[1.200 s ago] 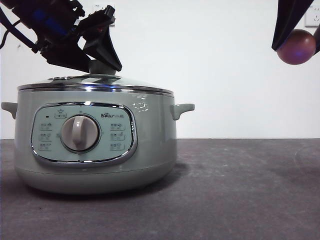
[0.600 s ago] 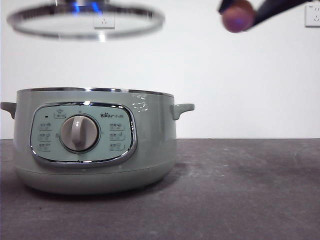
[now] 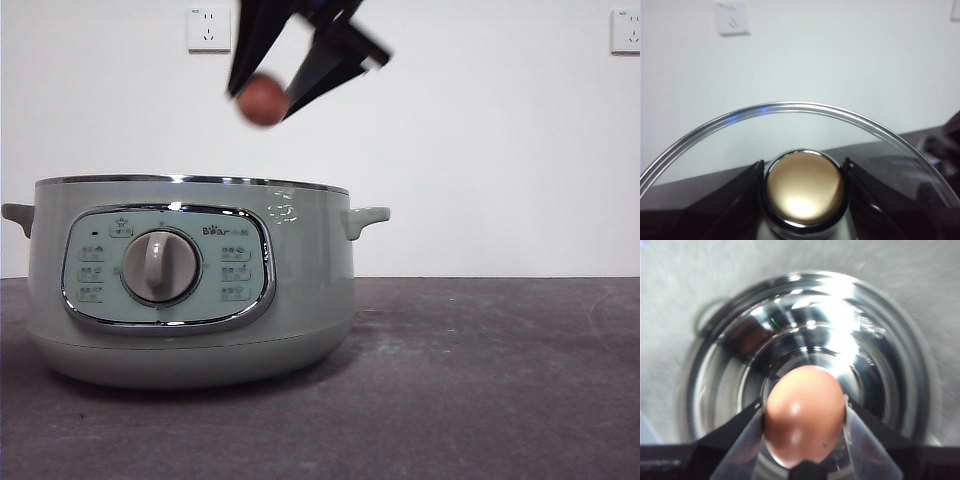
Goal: Pick up the egg,open the lid,put the egg in the pot,close the lid
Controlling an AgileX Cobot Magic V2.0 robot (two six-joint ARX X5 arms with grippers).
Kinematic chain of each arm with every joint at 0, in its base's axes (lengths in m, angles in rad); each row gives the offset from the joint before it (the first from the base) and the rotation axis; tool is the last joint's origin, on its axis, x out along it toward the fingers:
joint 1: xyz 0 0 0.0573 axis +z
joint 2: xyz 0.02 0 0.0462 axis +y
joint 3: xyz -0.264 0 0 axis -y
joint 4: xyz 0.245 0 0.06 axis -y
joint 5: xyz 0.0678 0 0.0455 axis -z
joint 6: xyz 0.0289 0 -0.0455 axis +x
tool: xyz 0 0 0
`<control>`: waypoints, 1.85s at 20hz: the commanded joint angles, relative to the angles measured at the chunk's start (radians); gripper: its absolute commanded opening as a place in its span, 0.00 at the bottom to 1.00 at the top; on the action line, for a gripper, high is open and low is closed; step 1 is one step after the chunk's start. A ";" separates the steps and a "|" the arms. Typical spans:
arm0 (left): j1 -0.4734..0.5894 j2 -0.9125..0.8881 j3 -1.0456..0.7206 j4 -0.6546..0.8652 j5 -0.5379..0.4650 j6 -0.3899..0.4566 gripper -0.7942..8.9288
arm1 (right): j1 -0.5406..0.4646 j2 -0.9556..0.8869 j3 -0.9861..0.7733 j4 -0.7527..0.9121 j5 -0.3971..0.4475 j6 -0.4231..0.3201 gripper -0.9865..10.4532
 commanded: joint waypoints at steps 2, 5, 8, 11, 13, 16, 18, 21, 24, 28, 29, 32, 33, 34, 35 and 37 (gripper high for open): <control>0.000 -0.090 0.047 -0.034 -0.030 0.011 0.07 | 0.027 0.155 0.100 -0.019 0.016 -0.074 0.08; 0.000 -0.128 0.071 -0.080 -0.030 0.011 0.07 | 0.048 0.243 0.122 -0.003 0.083 -0.121 0.08; 0.000 -0.128 0.074 -0.100 -0.029 0.011 0.07 | 0.055 0.292 0.122 0.016 0.099 -0.147 0.08; 0.000 -0.127 0.074 -0.105 -0.026 0.007 0.07 | 0.063 0.329 0.122 0.041 0.111 -0.174 0.08; 0.000 -0.127 0.074 -0.109 -0.027 0.006 0.07 | 0.063 0.352 0.122 0.047 0.109 -0.189 0.08; 0.000 -0.127 0.074 -0.117 -0.027 0.005 0.07 | 0.064 0.375 0.122 0.046 0.108 -0.189 0.08; 0.000 -0.127 0.074 -0.129 -0.027 0.004 0.07 | 0.065 0.375 0.122 0.047 0.108 -0.189 0.12; 0.000 -0.127 0.074 -0.150 -0.027 0.004 0.07 | 0.065 0.375 0.122 0.047 0.109 -0.185 0.37; 0.000 -0.127 0.074 -0.161 -0.027 0.004 0.07 | 0.066 0.375 0.122 0.047 0.109 -0.179 0.40; 0.000 -0.127 0.074 -0.169 -0.027 0.004 0.07 | 0.066 0.351 0.122 0.043 0.109 -0.159 0.40; 0.000 -0.123 0.074 -0.168 -0.027 0.004 0.07 | 0.065 0.321 0.122 0.028 0.111 -0.158 0.39; 0.000 -0.082 0.074 -0.168 -0.027 0.004 0.07 | 0.060 0.198 0.122 -0.034 0.169 -0.158 0.39; 0.000 -0.052 0.074 -0.168 -0.027 0.004 0.07 | 0.057 0.139 0.122 -0.069 0.241 -0.159 0.39; 0.000 -0.022 0.074 -0.167 -0.024 0.004 0.07 | 0.052 0.084 0.122 -0.100 0.299 -0.159 0.39; 0.000 0.015 0.074 -0.167 -0.019 0.004 0.07 | 0.037 0.021 0.122 -0.139 0.336 -0.158 0.39; 0.000 0.102 0.074 -0.163 -0.002 0.004 0.07 | 0.006 -0.111 0.122 -0.202 0.344 -0.140 0.39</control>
